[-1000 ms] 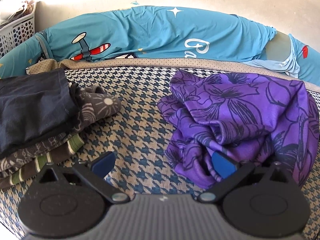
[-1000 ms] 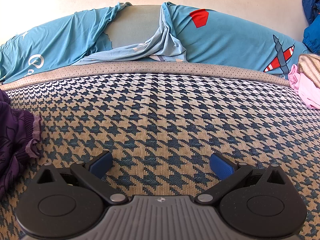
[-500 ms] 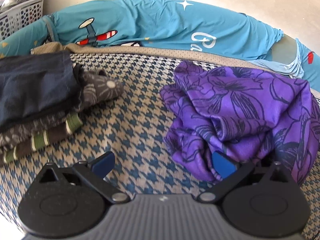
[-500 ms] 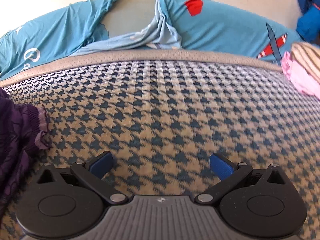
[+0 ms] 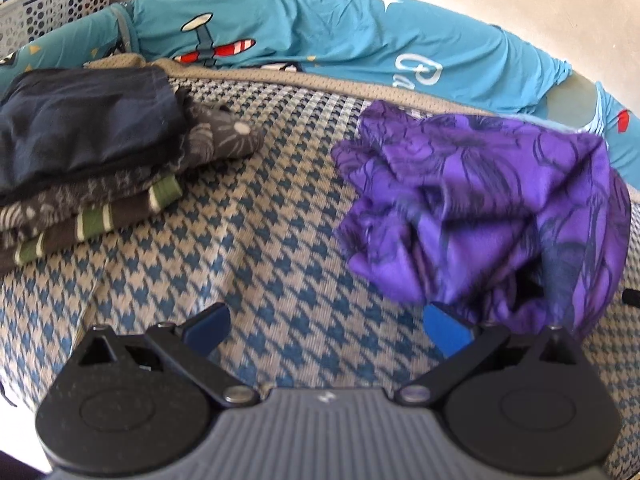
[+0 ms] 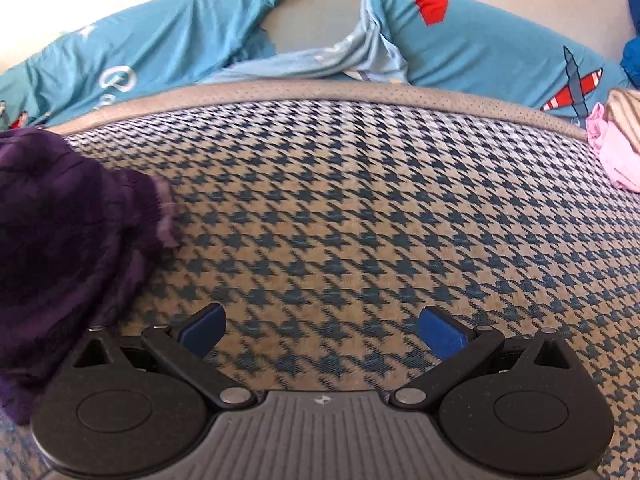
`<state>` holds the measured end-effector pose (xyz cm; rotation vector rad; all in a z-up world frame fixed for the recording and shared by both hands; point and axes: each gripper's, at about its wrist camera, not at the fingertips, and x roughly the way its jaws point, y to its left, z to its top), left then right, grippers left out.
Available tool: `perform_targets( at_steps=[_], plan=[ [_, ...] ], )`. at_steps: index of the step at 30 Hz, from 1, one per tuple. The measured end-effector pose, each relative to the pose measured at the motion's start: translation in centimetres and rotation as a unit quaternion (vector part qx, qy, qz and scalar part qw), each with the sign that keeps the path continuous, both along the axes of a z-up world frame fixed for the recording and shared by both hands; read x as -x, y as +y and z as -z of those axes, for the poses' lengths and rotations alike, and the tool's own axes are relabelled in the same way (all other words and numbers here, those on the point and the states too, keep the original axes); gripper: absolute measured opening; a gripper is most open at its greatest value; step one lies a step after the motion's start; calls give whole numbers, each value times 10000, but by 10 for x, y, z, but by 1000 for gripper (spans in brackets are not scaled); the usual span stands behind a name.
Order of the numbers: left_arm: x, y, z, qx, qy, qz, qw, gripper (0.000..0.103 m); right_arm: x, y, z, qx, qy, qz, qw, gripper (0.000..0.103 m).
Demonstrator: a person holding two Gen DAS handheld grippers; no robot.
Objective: Fold clothes
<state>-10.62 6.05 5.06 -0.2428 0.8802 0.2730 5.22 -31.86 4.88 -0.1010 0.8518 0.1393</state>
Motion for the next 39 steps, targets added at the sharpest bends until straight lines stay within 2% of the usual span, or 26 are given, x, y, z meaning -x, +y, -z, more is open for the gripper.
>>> perform_targets(
  at_steps=[8,20,39],
  plan=[
    [17,-19,9,-21,121,132,9998,103,39,24,3,-330,98,-344,9988,103],
    [35,-47,15,-69,244,364,9990,103,67,38,10,-165,72,-1008,9947,103],
    [47,-67,19,-109,334,667,9972,103,80,41,9,73,244,-1378,9901,103]
  ],
)
